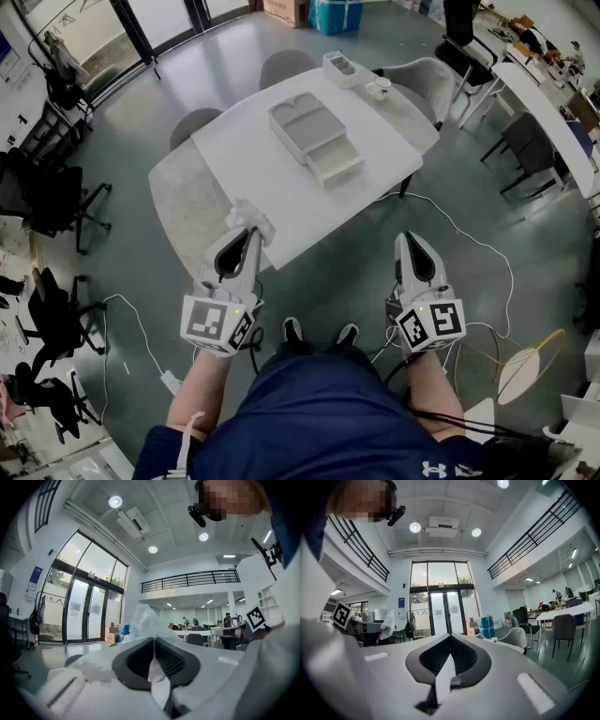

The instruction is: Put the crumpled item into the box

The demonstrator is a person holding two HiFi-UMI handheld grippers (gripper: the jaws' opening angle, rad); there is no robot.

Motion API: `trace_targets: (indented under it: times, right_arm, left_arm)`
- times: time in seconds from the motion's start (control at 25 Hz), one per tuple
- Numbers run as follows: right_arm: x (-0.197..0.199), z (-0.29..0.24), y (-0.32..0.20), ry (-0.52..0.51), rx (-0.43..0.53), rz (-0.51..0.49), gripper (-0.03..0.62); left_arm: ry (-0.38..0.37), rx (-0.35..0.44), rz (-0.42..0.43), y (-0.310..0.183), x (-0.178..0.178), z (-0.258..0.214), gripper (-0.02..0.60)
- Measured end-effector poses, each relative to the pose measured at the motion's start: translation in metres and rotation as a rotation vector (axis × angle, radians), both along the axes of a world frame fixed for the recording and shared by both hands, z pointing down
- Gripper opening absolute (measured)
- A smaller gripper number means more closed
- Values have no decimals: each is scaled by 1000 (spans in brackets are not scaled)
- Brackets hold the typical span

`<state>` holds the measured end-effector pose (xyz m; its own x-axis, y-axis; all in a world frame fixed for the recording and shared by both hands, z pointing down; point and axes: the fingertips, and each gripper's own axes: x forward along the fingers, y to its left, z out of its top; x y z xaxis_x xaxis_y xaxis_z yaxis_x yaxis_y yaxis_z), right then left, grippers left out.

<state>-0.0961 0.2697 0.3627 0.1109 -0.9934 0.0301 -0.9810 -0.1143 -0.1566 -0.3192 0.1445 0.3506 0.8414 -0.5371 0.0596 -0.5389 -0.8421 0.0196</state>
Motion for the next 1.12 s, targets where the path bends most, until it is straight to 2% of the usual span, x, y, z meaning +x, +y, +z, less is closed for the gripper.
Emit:
trace_targets:
  times: [0.36, 0.52, 0.8, 1.12]
  right_arm:
    - [-4, 9, 3, -48, -6, -17, 2]
    - [-8, 0, -1, -49, 32, 17, 2]
    - [-16, 0, -7, -33, 12, 91, 2]
    - [-3, 14, 8, -27, -57, 196, 2]
  left_arm:
    - [-8, -17, -1, 1, -5, 6, 15]
    - [10, -2, 21, -6, -11, 1, 15]
    - [36, 2, 94, -29, -16, 4, 15]
    - [13, -70, 168, -41, 5, 33, 15]
